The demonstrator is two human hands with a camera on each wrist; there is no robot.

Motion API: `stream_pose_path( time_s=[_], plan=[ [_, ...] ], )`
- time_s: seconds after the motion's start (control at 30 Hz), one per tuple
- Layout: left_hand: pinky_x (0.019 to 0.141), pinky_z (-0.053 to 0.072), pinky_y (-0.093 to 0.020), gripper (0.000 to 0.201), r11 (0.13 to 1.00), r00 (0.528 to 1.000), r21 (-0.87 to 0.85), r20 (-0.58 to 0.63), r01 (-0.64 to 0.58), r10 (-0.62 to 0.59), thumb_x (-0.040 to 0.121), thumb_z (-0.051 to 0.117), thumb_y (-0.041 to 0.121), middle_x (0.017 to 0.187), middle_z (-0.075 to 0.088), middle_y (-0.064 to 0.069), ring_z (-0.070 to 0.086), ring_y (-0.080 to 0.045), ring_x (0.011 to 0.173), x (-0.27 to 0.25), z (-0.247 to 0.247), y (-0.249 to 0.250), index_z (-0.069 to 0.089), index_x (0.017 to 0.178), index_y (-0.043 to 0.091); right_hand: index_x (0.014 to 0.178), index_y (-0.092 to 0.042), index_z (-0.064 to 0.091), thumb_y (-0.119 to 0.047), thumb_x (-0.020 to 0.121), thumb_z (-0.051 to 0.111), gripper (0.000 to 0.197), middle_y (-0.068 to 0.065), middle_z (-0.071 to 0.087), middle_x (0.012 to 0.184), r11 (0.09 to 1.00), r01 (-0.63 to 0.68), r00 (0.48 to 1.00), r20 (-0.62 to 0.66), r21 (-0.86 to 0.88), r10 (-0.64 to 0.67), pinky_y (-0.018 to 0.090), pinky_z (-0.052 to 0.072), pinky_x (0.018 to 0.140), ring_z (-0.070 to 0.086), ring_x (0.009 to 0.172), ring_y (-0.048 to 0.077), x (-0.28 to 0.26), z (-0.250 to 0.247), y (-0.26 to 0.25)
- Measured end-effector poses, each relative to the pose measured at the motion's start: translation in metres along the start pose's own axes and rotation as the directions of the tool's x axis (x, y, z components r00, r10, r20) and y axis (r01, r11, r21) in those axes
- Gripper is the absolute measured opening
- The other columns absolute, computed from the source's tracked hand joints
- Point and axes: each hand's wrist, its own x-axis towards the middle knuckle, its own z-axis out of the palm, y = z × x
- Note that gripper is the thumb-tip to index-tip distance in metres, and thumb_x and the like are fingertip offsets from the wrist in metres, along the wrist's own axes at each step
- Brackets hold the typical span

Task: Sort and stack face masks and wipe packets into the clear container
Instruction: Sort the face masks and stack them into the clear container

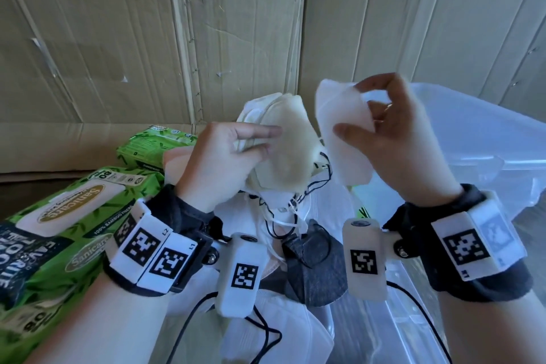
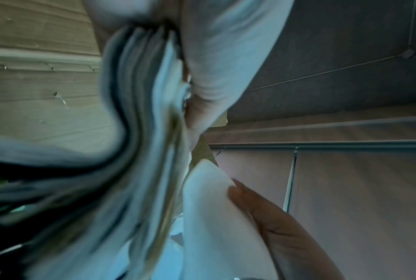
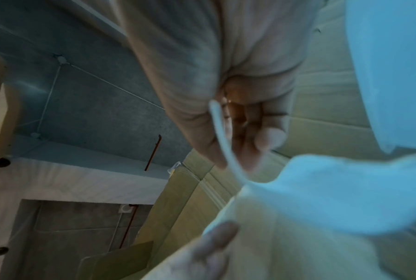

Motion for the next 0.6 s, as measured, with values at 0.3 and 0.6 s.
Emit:
stream_pose_path(
  time_s=[0.3,0.6],
  plan=[
    [0.070,0.043,-0.005,0.015,0.990,0.995,-0.141,0.094,0.029,-0.016,0.072,0.078,0.011,0.076,0.072,0.020,0.062,0.008,0.073,-0.007,0.006,0.013,0.075,0.078,0.024,0.117,-0.035,0.039,-0.015,0.084,0.043,0.038,0.002,0.067,0.068,0.981,0.005,0.923,0.377,0.195,-0.079,0.029,0.049,0.067,0.064,0.066,0.020,-0.007,0.017,0.003],
    [0.069,0.044,-0.005,0.010,0.996,0.994,-0.084,0.106,0.039,-0.030,0.072,0.077,0.012,0.076,0.072,0.019,0.061,0.008,0.069,-0.009,0.005,0.018,0.074,0.077,0.021,0.081,-0.025,0.067,-0.026,0.066,0.075,0.017,0.004,0.053,0.087,0.927,0.306,0.952,0.046,-0.217,-0.303,0.010,0.036,0.070,0.051,0.079,0.009,-0.004,0.009,0.004]
  ],
)
